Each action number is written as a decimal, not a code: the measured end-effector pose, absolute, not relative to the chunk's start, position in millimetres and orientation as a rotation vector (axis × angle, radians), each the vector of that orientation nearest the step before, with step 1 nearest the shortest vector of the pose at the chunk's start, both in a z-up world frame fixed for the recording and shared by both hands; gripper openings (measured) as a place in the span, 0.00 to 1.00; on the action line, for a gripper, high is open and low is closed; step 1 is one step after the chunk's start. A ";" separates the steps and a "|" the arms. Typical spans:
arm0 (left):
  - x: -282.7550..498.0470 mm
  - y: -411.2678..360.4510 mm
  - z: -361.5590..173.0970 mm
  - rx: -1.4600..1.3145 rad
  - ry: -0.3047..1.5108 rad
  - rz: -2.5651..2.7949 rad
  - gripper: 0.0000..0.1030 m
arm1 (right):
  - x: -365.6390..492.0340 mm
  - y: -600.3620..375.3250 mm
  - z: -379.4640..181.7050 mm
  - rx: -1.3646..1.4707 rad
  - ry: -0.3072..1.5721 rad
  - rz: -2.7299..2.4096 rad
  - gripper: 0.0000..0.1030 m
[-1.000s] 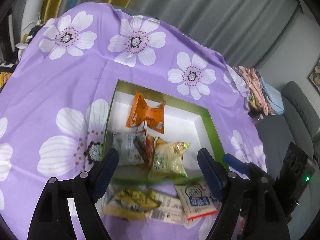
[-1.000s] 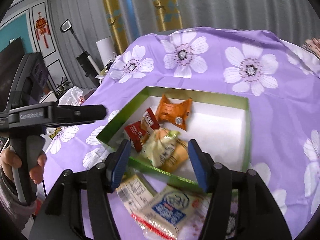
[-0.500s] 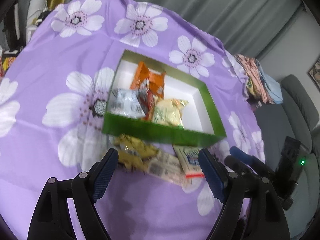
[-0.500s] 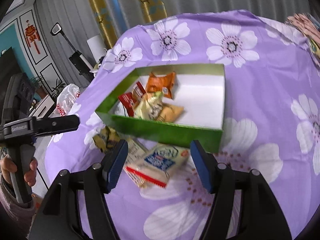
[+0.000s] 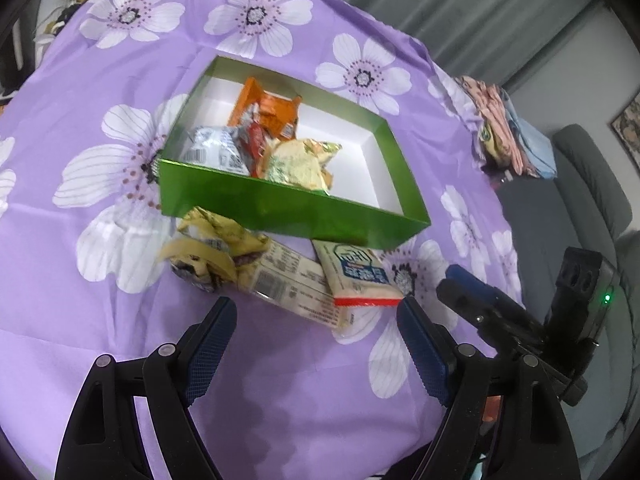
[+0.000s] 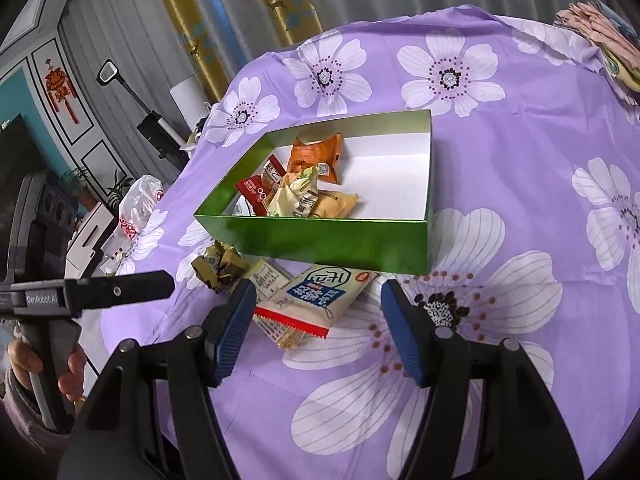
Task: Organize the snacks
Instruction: 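Move the right gripper to the white-and-blue biscuit packet, then grasp the white-and-blue biscuit packet with the right gripper and lift it, then carry the biscuit packet over the green box and lower it inside, then open the right gripper to release the biscuit packet into the box, then move the left gripper to the clear cream-cracker packet beside the box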
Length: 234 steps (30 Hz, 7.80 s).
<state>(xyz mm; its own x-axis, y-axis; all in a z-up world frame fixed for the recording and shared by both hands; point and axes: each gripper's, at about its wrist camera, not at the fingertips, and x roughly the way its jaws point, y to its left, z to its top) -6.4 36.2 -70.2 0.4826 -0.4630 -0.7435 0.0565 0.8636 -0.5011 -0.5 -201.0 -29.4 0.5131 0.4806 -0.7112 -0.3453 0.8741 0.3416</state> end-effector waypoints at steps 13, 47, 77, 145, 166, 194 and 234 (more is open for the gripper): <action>4.3 16.8 -85.8 -0.521 1.094 -0.381 0.80 | 9.0 -218.7 -51.4 0.301 0.958 0.500 0.64; 40.2 -7.3 -121.2 -0.627 1.170 -0.353 0.55 | 42.7 -220.9 -117.1 0.677 1.144 0.584 0.49; 13.6 -22.0 -100.3 -0.565 1.108 -0.429 0.38 | 17.6 -215.0 -80.6 0.601 1.066 0.621 0.22; 116.3 72.5 -71.7 -0.631 0.979 -0.275 0.55 | 139.3 -172.4 -54.5 0.532 0.966 0.564 0.49; 28.7 108.1 -58.3 -0.583 0.950 -0.139 0.72 | 38.3 -181.2 -34.5 0.236 0.934 0.554 0.60; 5.0 48.4 -133.8 -0.576 1.122 -0.371 0.72 | -6.7 -152.7 -76.6 0.079 1.072 0.582 0.60; 32.2 12.0 -123.4 -0.553 1.069 -0.386 0.72 | -5.4 -148.3 -95.7 0.065 1.076 0.637 0.60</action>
<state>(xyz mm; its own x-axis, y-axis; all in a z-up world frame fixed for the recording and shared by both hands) 32.2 12.0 -123.4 0.4358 -0.5498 -0.7126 0.0331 0.8010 -0.5978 -5.4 -148.3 -95.7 0.3148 0.5137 -0.7981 -0.4524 0.8205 0.3496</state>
